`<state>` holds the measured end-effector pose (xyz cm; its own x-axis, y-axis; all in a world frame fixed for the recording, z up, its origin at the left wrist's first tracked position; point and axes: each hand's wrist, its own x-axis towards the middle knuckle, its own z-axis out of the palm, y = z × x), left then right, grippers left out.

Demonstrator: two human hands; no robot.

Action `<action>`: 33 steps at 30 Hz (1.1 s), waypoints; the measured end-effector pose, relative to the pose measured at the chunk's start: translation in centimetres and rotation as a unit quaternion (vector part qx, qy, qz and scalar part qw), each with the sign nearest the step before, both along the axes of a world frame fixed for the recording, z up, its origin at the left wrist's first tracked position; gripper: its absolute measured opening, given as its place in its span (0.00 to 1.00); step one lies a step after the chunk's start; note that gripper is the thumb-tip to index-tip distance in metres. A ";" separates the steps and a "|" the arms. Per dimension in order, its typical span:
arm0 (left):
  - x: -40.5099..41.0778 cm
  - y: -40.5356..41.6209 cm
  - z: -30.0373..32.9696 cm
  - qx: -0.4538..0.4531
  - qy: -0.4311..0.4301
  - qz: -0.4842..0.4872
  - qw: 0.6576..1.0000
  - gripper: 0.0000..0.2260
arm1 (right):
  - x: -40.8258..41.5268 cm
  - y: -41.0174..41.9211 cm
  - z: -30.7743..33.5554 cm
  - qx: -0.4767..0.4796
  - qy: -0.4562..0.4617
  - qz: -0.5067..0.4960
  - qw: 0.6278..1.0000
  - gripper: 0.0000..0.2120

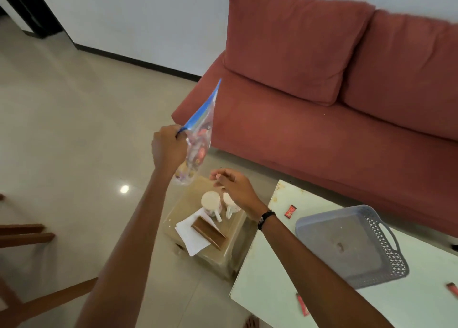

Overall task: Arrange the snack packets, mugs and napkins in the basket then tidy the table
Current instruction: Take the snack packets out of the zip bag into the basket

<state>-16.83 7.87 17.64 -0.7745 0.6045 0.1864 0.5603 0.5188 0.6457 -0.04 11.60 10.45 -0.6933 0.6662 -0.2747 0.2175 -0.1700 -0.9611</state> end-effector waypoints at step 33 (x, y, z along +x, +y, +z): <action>58.6 -7.7 -3.6 0.009 -0.390 -0.170 0.905 0.12 | 51.2 -4.1 4.7 -0.107 -0.088 -0.256 0.957 0.08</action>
<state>41.82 0.21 14.04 -0.4442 0.8349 -0.3250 0.0557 0.3877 0.9201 51.18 7.54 15.14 -0.2214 0.8211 -0.5261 0.2090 -0.4870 -0.8480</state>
